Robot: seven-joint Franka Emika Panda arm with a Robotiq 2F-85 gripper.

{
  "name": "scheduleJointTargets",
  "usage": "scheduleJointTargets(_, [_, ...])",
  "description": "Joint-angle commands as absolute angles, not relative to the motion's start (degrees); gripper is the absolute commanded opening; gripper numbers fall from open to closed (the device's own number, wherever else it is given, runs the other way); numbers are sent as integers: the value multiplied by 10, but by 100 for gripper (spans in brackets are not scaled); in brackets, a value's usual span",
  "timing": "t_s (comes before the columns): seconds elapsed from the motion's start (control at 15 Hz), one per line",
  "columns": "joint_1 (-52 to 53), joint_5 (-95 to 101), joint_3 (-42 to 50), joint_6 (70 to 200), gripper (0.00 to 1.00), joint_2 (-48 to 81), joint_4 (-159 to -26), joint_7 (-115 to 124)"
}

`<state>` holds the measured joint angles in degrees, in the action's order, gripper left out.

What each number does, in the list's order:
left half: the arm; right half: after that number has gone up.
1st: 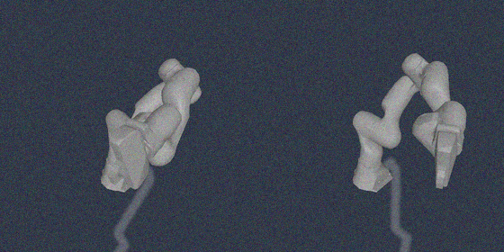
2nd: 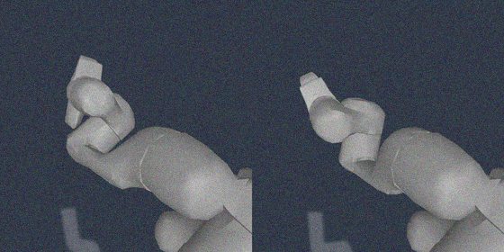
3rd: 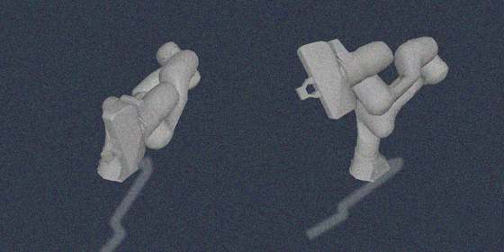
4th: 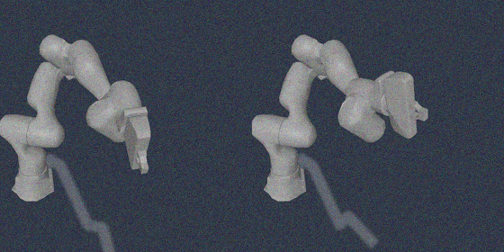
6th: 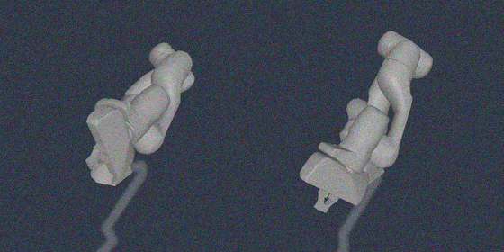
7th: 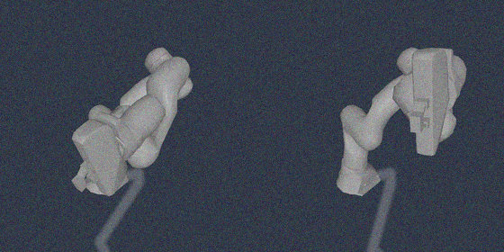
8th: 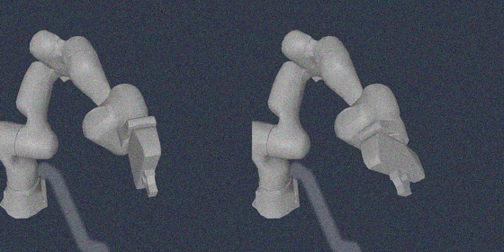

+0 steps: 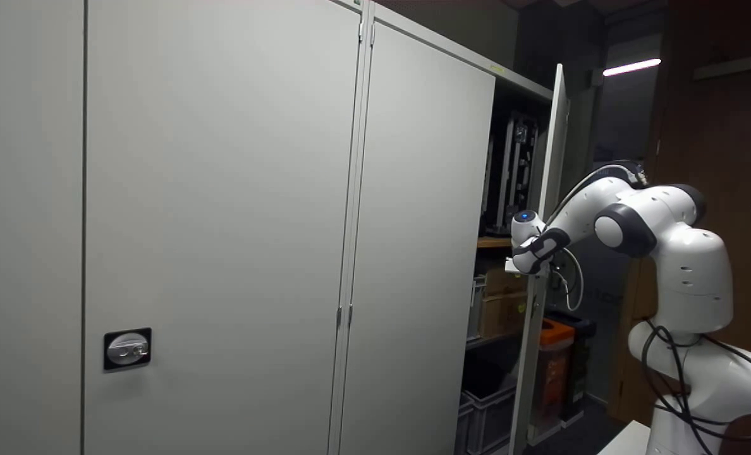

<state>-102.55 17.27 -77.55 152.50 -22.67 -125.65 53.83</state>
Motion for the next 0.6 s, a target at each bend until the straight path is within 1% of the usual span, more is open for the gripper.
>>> scheduleJointTargets(0.0, [-1073, 189, -818, 1532, 100, -230, -1221, 538])
scheduleJointTargets(0.53, [-1122, 189, -874, 1547, 100, -233, -1193, 527])
